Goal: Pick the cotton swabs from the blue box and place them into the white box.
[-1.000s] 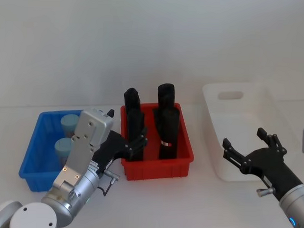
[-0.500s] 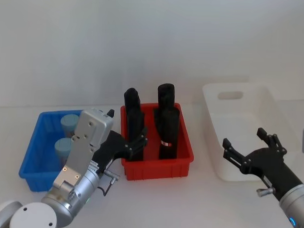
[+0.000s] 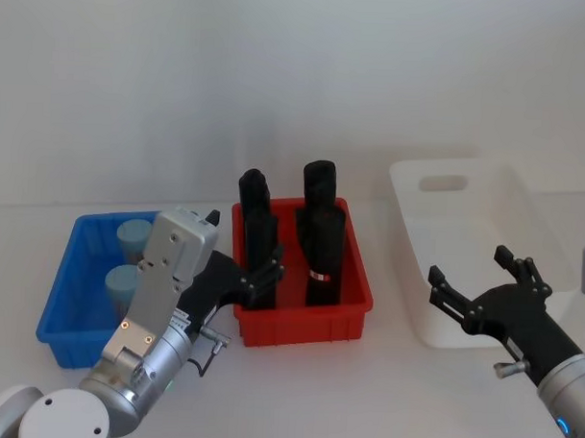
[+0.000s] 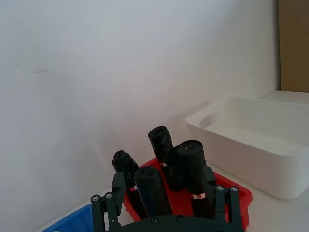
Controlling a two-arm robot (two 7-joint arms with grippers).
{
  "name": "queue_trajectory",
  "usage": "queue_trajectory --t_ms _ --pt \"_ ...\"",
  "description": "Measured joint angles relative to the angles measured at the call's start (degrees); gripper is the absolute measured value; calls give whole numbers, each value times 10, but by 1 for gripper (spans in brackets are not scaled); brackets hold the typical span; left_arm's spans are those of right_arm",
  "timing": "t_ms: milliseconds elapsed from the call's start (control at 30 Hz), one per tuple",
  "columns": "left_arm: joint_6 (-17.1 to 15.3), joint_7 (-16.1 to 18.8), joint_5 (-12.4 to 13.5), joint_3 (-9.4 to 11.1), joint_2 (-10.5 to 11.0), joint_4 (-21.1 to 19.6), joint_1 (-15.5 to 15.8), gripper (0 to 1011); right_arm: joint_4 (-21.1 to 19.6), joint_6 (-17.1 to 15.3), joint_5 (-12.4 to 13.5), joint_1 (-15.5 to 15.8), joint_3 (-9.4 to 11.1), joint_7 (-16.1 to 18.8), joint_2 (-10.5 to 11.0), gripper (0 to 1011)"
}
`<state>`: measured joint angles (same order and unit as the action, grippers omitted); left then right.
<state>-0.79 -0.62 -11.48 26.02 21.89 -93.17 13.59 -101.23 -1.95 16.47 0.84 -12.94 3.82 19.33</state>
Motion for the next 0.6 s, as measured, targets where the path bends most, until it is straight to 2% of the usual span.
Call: queue_trajectory --t_ms 600 --pt "1 -9 -3 -4 -4 11 8 1004 0 0 0 0 0 0 0 1002"
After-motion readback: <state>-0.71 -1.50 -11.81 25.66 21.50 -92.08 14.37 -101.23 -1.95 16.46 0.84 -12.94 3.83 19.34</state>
